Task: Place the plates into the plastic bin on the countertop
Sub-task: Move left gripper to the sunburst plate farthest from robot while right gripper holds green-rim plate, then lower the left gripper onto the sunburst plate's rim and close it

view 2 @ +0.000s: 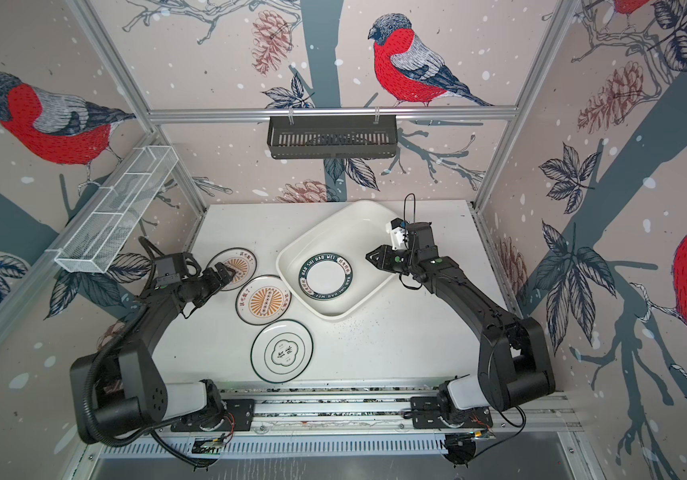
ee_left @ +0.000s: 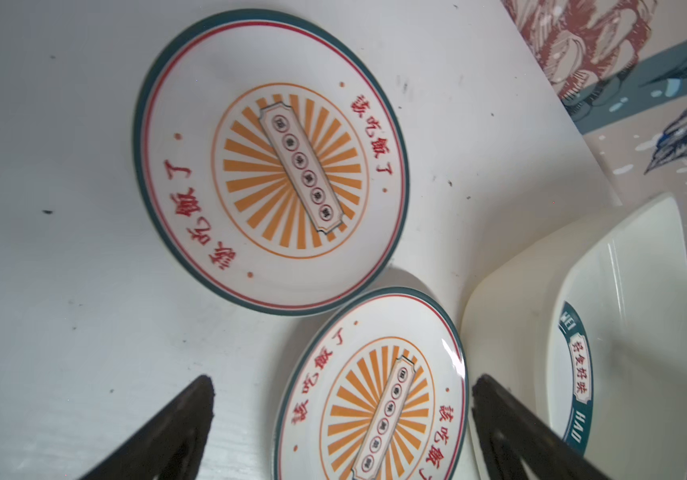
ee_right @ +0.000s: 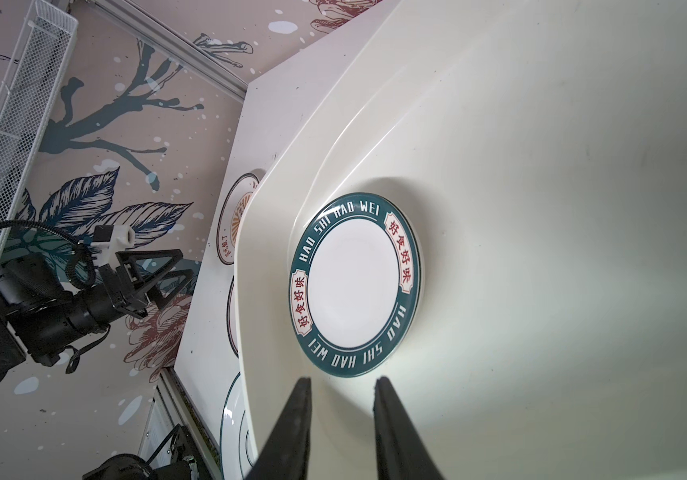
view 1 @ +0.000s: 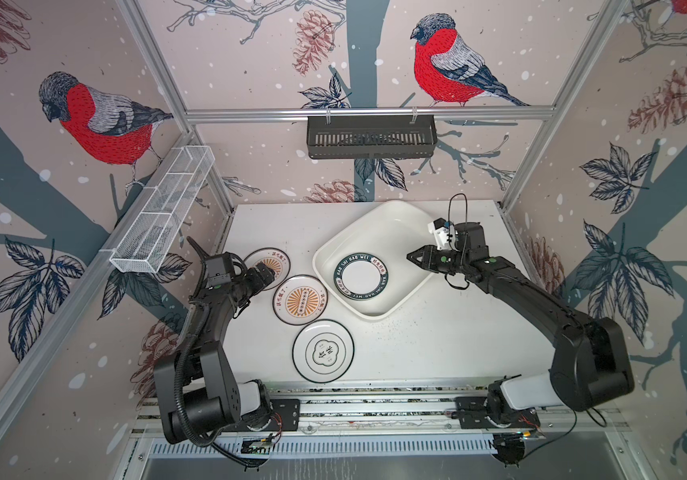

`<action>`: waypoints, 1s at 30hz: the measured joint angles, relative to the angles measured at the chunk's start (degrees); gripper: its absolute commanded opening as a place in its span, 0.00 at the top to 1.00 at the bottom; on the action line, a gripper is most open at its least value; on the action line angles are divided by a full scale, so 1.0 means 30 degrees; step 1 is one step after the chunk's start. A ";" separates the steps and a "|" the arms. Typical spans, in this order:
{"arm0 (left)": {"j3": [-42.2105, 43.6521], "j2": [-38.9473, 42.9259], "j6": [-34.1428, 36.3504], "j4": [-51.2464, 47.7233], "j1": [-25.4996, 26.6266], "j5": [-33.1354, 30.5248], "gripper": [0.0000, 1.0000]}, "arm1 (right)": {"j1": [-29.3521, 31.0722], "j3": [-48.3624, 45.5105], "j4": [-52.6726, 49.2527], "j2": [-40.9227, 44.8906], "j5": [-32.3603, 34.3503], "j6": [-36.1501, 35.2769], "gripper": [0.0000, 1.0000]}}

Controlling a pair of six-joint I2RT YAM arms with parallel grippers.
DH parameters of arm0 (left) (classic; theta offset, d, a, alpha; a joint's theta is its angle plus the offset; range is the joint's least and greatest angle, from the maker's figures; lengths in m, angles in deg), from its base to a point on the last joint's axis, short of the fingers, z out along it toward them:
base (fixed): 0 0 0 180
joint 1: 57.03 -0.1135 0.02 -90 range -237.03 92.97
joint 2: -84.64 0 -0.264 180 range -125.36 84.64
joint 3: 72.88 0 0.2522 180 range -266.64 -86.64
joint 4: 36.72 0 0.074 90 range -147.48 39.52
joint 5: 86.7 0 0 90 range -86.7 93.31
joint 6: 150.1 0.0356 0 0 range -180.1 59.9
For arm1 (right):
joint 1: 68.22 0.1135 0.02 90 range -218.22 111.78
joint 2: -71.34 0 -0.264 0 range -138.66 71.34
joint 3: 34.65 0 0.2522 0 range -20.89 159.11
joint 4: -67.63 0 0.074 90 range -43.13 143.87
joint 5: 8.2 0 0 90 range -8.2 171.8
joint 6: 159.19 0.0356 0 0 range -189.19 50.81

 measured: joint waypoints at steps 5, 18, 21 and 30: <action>-0.0124 -0.0896 -0.0073 -0.0066 -0.0597 0.0364 0.03 | 0.0036 -0.0525 0.0831 0.0342 -0.0058 0.0525 0.72; -0.0117 -0.2630 0.0073 0.0350 -0.1945 0.0612 0.07 | 0.0087 -0.0641 0.1792 0.0138 -0.0474 0.0925 0.72; -0.0568 -0.3373 0.0306 0.0364 -0.2331 0.1239 0.07 | 0.0087 -0.0641 0.1974 0.0066 -0.0561 0.0984 0.72; -0.2346 -0.6324 0.1523 0.0313 -0.3133 0.3191 0.15 | 0.0153 -0.0634 0.2470 -0.0270 -0.0787 0.1413 0.72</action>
